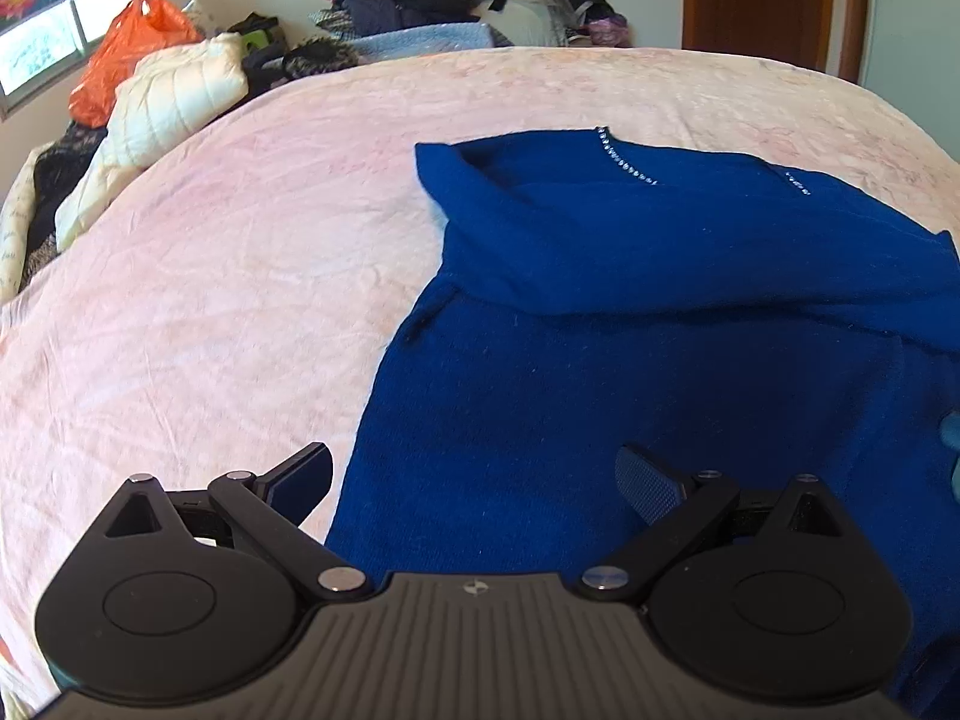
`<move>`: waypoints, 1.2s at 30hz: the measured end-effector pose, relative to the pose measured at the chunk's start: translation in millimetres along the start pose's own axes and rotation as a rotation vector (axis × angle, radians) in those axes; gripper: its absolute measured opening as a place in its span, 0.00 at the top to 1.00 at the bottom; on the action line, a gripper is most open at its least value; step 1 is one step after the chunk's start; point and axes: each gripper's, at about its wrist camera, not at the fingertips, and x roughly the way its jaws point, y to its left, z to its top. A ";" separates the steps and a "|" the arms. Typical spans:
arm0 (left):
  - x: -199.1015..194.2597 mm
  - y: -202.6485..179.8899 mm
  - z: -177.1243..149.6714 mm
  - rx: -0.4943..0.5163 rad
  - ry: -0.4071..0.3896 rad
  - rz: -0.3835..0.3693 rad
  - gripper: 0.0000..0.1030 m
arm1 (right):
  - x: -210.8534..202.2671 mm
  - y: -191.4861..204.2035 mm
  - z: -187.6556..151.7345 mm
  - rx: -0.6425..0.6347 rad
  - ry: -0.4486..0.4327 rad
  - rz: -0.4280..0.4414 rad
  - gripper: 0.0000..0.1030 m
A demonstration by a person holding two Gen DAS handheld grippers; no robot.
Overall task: Fold small clothes
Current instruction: 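Withdraw the open right gripper from the folded sweater, then grasp the blue sweater hem with the left gripper while the right gripper grasps it too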
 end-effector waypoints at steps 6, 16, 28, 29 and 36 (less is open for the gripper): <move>-6.7 1.6 0.8 -0.024 0.014 -0.038 0.02 | 15.1 -4.8 -3.7 0.006 -0.037 -0.139 0.38; -8.5 -6.1 -0.6 -0.017 0.017 -0.067 0.02 | 3.6 -15.5 -14.7 0.042 -0.090 -0.047 0.18; -22.7 -12.2 -10.5 0.047 -0.006 -0.101 0.02 | -66.1 -52.0 24.2 0.003 -0.087 -0.417 0.49; -22.6 -12.3 -13.1 0.057 -0.005 -0.104 0.02 | -75.1 -56.2 24.7 0.010 -0.095 -0.427 0.46; -30.3 15.4 -37.4 0.069 0.005 -0.152 0.02 | -91.3 -54.9 0.7 0.011 0.046 -0.340 0.31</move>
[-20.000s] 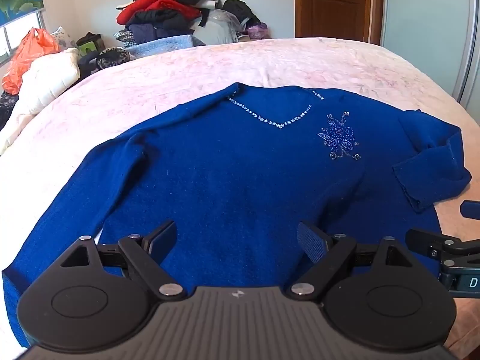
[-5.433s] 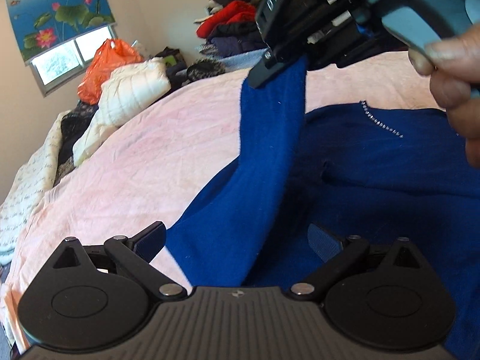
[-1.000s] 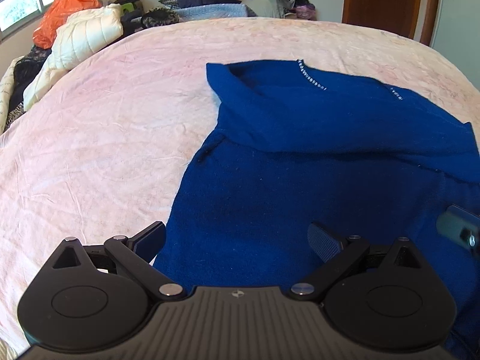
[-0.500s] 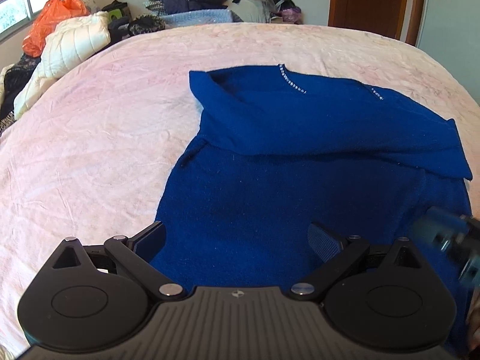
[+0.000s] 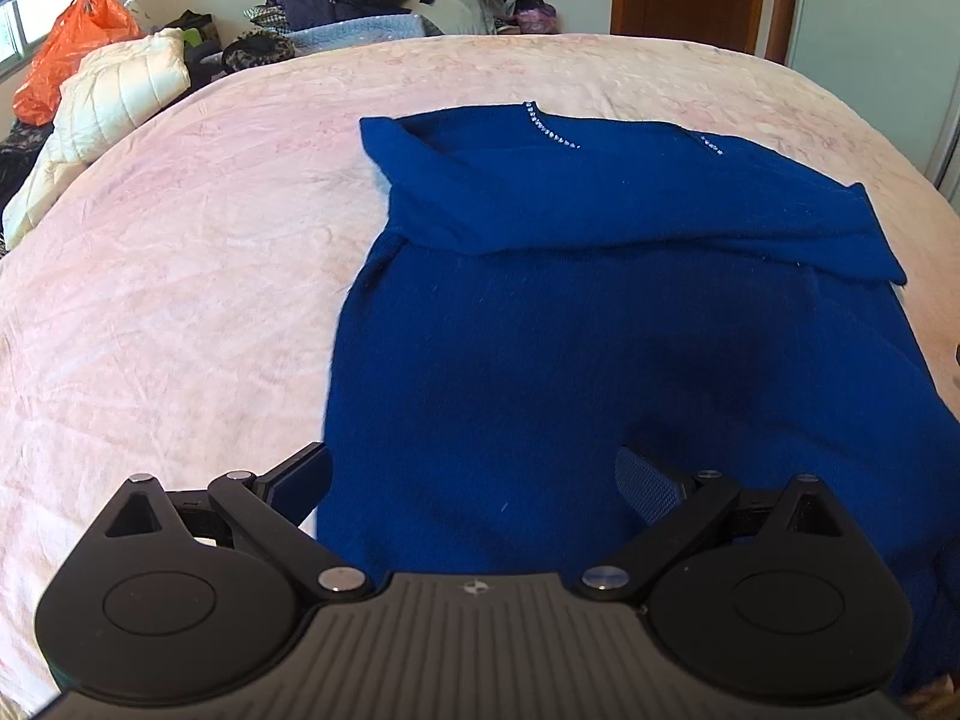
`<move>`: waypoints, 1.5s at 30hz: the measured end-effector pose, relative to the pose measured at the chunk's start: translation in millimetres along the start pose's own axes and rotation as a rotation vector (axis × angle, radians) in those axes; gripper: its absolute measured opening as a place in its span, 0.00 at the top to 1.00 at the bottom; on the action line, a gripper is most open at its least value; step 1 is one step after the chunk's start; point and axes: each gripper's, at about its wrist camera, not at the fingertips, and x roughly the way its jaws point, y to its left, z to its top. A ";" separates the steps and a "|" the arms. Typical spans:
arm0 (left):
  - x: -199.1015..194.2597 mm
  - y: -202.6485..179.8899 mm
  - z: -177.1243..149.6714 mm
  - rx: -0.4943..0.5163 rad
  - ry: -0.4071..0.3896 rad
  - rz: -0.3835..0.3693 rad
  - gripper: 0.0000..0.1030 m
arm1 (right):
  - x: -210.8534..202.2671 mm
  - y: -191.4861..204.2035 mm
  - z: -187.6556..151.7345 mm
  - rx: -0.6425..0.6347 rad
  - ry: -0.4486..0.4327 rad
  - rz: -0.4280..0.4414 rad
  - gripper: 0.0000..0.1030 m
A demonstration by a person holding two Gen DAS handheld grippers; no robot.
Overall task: Fold small clothes
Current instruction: 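Grasp the blue sweater hem with the left gripper while the right gripper grasps it too, then lift the held hem with both grippers and fold it toward the collar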
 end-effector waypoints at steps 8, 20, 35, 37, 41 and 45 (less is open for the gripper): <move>-22.7 56.0 -44.8 -0.036 0.043 -0.075 0.02 | -40.2 -21.4 -28.3 0.142 0.159 0.241 0.25; -14.1 67.2 -82.4 -0.083 0.075 -0.314 0.05 | -40.4 -9.8 -71.4 0.191 0.324 0.461 0.29; -23.0 25.8 -14.7 -0.010 -0.155 -0.308 0.92 | -12.0 15.6 -5.9 0.083 0.121 0.379 0.88; -2.7 22.5 -3.7 -0.009 -0.145 -0.274 0.92 | 4.3 7.8 6.4 0.072 0.111 0.309 0.88; 36.7 26.3 0.3 -0.059 -0.037 -0.277 0.92 | 37.6 -10.5 5.2 0.122 0.167 0.221 0.82; 34.4 46.4 -7.6 -0.147 -0.010 -0.362 0.87 | 33.8 -19.4 -10.0 0.239 0.143 0.300 0.60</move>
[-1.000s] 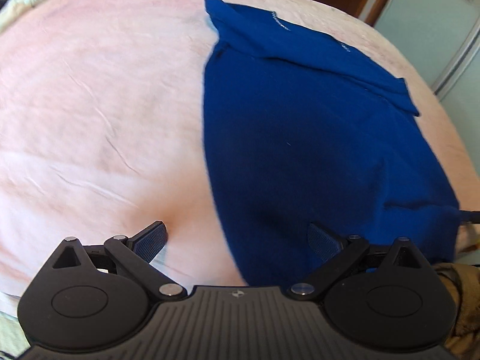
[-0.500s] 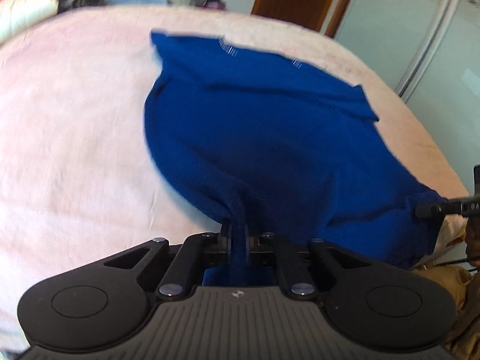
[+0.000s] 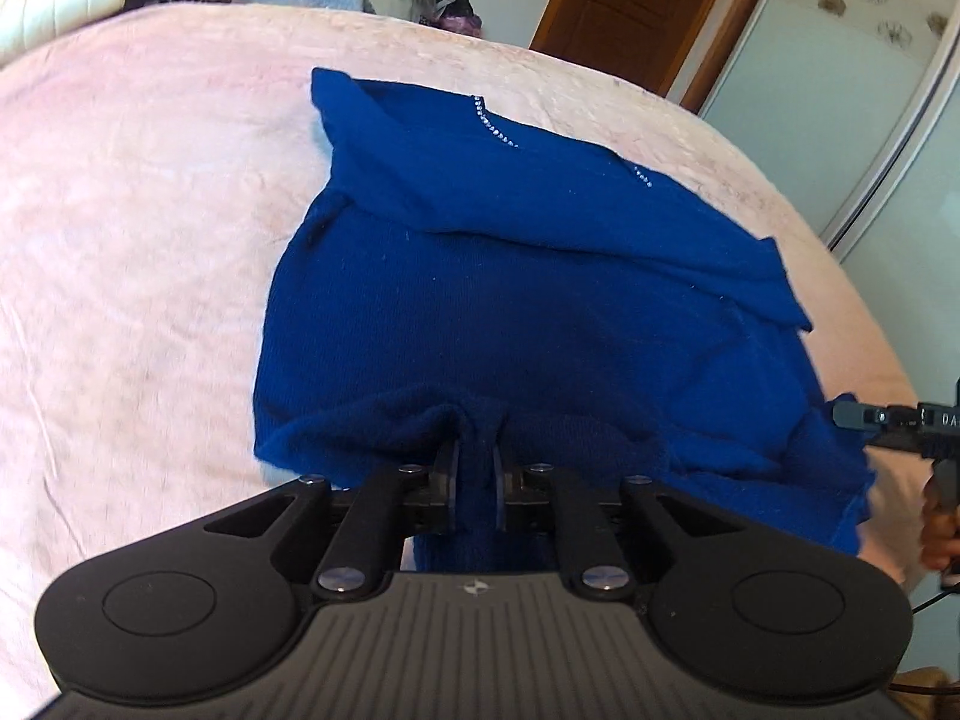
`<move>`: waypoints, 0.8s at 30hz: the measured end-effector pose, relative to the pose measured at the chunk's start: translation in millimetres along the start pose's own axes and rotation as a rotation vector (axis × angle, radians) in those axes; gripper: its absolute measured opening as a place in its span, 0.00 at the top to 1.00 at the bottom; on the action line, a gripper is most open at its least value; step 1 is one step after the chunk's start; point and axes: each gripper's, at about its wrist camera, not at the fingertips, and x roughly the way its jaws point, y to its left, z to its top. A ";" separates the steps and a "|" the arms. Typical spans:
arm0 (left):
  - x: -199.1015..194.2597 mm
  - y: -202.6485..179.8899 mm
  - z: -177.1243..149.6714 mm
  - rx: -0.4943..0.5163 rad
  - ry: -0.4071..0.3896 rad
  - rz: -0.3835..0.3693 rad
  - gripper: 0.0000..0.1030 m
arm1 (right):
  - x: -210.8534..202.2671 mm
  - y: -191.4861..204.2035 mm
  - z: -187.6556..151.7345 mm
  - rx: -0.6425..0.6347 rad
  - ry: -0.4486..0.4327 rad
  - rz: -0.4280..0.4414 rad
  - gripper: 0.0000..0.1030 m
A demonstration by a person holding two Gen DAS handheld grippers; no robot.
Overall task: Fold small clothes
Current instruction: 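Lift the held hem with both grippers and fold it toward the collar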
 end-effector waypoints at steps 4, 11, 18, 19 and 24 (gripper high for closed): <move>-17.7 25.8 -12.7 -0.105 0.007 -0.085 0.56 | -14.1 -7.2 -12.0 0.079 -0.011 0.094 0.60; -18.4 22.5 -35.6 -0.125 0.034 -0.178 0.42 | -15.6 -22.0 -41.4 0.215 0.041 0.192 0.59; -12.3 3.8 -42.3 -0.049 0.063 -0.159 0.90 | -9.7 -9.5 -40.0 0.138 0.073 0.133 0.83; -14.4 2.7 -44.0 -0.040 0.056 -0.141 0.90 | -10.3 -6.4 -40.5 0.119 0.077 0.112 0.89; -50.1 -11.1 -42.0 0.017 -0.059 -0.133 0.91 | -34.4 12.7 -37.8 0.063 0.013 0.182 0.89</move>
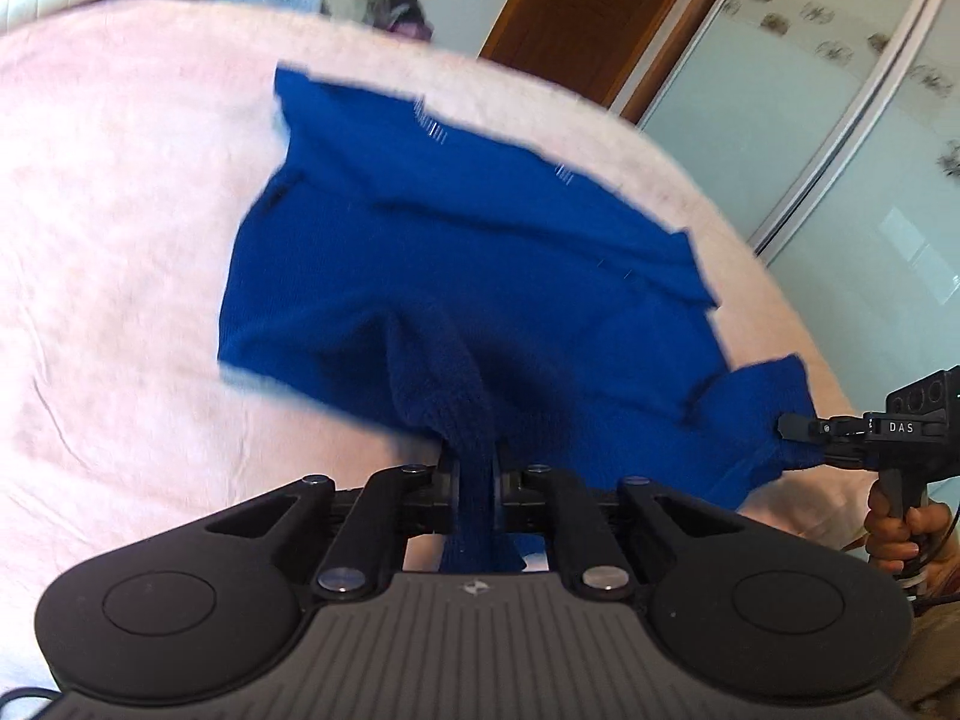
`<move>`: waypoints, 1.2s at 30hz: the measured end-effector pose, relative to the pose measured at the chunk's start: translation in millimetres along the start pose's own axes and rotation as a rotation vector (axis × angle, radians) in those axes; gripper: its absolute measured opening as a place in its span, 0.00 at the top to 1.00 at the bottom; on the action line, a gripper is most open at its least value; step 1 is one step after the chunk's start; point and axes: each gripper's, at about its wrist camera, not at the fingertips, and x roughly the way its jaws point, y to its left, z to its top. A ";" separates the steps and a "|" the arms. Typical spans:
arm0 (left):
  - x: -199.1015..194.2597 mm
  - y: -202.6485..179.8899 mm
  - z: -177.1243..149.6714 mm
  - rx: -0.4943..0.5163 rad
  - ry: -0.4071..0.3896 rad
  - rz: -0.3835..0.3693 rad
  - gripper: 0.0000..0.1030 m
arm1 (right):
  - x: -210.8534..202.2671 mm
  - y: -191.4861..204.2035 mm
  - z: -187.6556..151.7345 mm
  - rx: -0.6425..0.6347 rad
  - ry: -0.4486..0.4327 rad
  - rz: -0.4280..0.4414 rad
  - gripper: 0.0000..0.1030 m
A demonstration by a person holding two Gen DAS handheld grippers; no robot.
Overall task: Fold small clothes
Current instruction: 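Lift the held hem with both grippers and fold it toward the collar, then lay the hem over the collar with both grippers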
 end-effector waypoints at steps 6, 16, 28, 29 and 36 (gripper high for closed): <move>-67.4 -21.8 23.7 0.046 -0.212 -0.095 0.91 | -43.4 62.1 23.7 -0.201 -0.083 0.092 0.89; -88.0 -27.0 25.9 0.092 -0.239 -0.068 0.91 | -59.9 99.7 19.3 -0.367 -0.021 0.159 0.89; -34.2 -46.8 69.6 0.115 -0.221 0.208 0.91 | -14.2 77.7 50.9 -0.223 -0.156 -0.029 0.89; -27.6 -50.2 72.4 0.118 -0.221 0.226 0.91 | -7.8 78.8 52.8 -0.240 -0.164 -0.068 0.89; 9.0 -63.4 86.4 0.141 -0.214 0.347 0.91 | 27.9 73.5 61.4 -0.321 -0.230 -0.282 0.89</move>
